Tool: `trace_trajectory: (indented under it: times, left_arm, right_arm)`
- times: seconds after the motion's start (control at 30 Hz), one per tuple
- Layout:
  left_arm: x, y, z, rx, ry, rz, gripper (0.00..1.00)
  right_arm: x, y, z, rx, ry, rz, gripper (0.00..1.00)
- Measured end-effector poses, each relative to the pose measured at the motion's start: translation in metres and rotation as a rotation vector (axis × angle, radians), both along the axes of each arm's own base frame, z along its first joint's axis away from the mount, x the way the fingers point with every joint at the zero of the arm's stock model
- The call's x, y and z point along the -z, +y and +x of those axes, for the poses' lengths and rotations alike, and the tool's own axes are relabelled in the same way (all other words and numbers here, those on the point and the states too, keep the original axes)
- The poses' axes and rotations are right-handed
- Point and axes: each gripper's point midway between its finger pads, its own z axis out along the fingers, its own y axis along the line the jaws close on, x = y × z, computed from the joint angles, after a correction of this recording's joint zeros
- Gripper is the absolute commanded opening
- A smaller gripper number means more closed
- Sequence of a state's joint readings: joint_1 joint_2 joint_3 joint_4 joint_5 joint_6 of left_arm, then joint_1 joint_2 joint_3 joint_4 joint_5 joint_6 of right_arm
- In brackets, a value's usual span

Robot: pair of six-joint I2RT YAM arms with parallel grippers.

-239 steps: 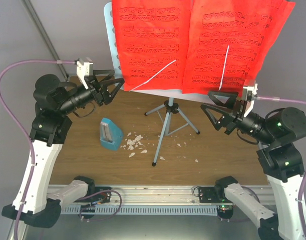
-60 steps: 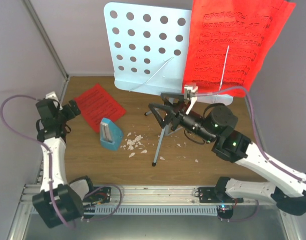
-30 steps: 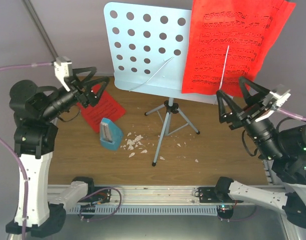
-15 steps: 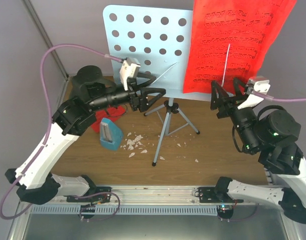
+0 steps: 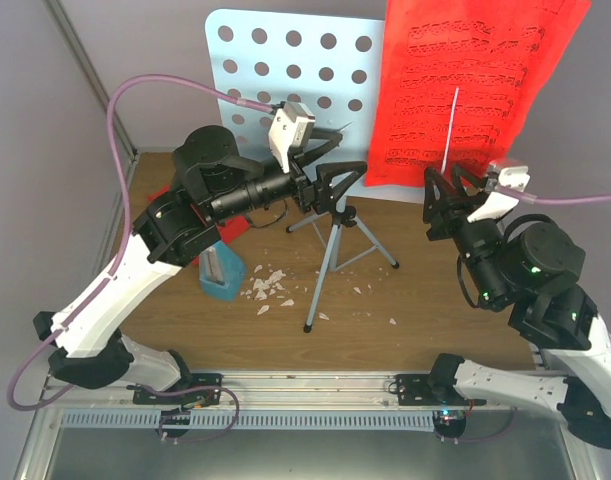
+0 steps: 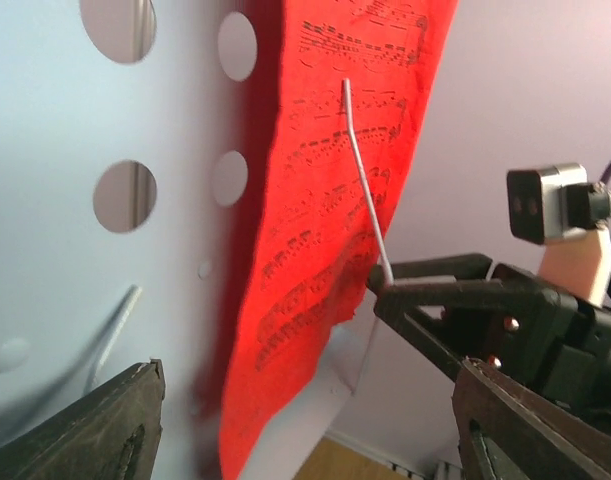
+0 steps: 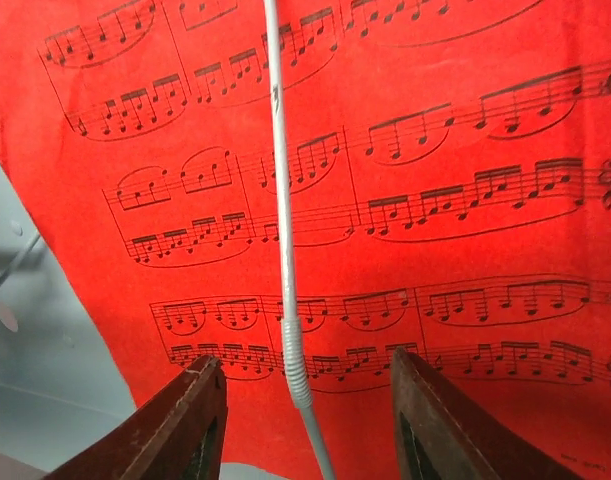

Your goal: Pack up the instrument practice props

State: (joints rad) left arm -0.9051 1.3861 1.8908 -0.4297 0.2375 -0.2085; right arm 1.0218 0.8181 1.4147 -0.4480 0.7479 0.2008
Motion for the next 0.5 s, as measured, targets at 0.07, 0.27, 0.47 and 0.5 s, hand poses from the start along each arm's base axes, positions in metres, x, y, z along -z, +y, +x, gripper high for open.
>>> trace_trajectory:
  times: [0.07,0.27,0.47,0.5]
  left_arm:
    - [-0.002,-0.002,0.005,-0.018,-0.010,-0.002,0.77]
    - [-0.007,-0.009,0.017,-0.055,-0.029,-0.008,0.71]
    - [-0.012,-0.015,0.025,-0.072,-0.049,-0.010,0.64]
    - [-0.015,-0.016,0.027,-0.075,-0.055,-0.014,0.63]
  right_arm:
    - [0.003,0.002,0.001,-0.001,0.005,-0.004,0.40]
    - [0.004,0.004,0.002,-0.008,0.004,0.013,0.21]
    - [0.002,0.004,0.002,-0.007,-0.004,0.028,0.05]
    - [0.002,0.004,0.002,-0.004,-0.005,0.026,0.03]
